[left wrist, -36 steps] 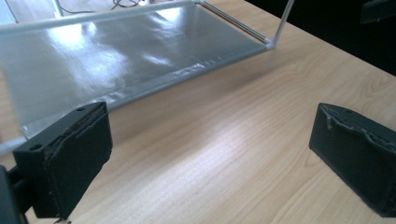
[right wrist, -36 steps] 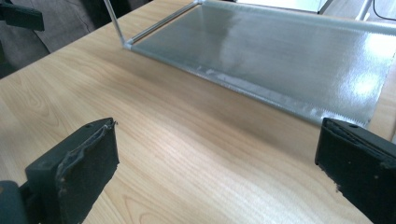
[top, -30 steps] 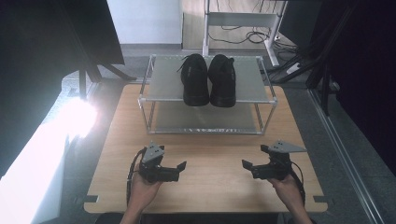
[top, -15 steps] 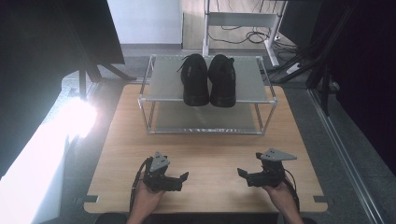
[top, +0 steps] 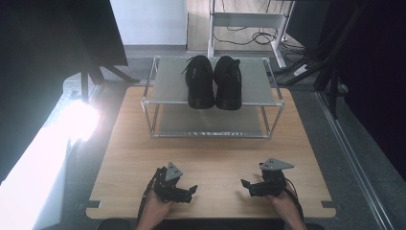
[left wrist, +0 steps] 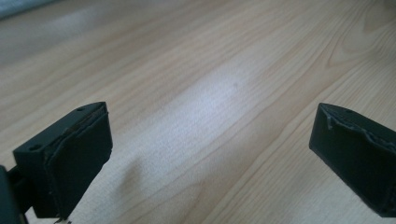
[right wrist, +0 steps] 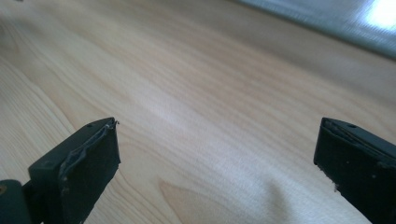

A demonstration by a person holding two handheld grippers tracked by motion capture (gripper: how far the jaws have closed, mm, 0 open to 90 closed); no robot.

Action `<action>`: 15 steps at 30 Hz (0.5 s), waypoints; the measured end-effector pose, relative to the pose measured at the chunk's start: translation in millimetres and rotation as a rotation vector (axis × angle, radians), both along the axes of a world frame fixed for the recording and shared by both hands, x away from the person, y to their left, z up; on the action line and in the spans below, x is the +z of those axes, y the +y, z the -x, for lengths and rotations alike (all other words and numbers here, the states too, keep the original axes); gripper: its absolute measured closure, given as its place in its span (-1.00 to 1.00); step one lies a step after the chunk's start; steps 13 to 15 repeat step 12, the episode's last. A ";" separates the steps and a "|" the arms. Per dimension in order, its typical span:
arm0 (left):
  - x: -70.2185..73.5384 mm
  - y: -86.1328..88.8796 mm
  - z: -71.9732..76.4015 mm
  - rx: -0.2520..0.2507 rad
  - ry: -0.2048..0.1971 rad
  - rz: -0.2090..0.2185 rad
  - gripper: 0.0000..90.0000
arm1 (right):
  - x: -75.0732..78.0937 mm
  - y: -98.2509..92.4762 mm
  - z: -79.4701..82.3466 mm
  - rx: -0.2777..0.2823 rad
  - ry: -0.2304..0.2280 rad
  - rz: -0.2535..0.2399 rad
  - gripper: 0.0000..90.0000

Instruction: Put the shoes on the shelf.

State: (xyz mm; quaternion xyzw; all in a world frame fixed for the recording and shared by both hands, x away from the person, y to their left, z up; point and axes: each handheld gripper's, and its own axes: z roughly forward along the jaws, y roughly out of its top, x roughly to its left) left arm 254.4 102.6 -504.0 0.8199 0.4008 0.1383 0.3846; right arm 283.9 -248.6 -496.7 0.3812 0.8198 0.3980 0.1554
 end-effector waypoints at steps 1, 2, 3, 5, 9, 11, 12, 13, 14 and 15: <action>-1.7 -1.3 0.0 -0.001 0.004 -0.012 -1.00 | 0.0 0.0 0.0 0.000 0.000 0.000 -0.99; -3.5 -2.6 -0.1 -0.006 0.011 -0.026 -1.00 | -2.5 1.0 -0.2 0.006 0.002 0.013 -0.99; -4.6 -3.5 -0.1 -0.008 0.014 -0.035 -1.00 | -5.4 2.4 0.0 0.014 0.009 0.027 -0.99; -6.8 -5.5 0.0 -0.015 0.025 -0.057 -1.00 | -11.4 6.3 0.7 0.032 0.027 0.054 -0.99; -10.6 -8.9 0.3 -0.025 0.041 -0.094 -1.00 | -16.2 11.3 2.0 0.054 0.042 0.082 -0.99; -11.5 -10.4 0.1 -0.032 0.043 -0.108 -1.00 | -17.6 13.2 2.6 0.065 0.045 0.093 -0.98; -11.5 -10.8 -0.1 -0.033 0.041 -0.110 -1.00 | -17.9 13.5 2.7 0.070 0.048 0.094 -0.98; -11.5 -10.8 -0.1 -0.033 0.041 -0.110 -1.00 | -17.9 13.5 2.7 0.070 0.048 0.094 -0.98; -11.5 -10.8 -0.1 -0.033 0.041 -0.110 -1.00 | -17.9 13.5 2.7 0.070 0.048 0.094 -0.98; -11.5 -10.8 -0.1 -0.033 0.041 -0.110 -1.00 | -17.9 13.5 2.7 0.070 0.048 0.094 -0.98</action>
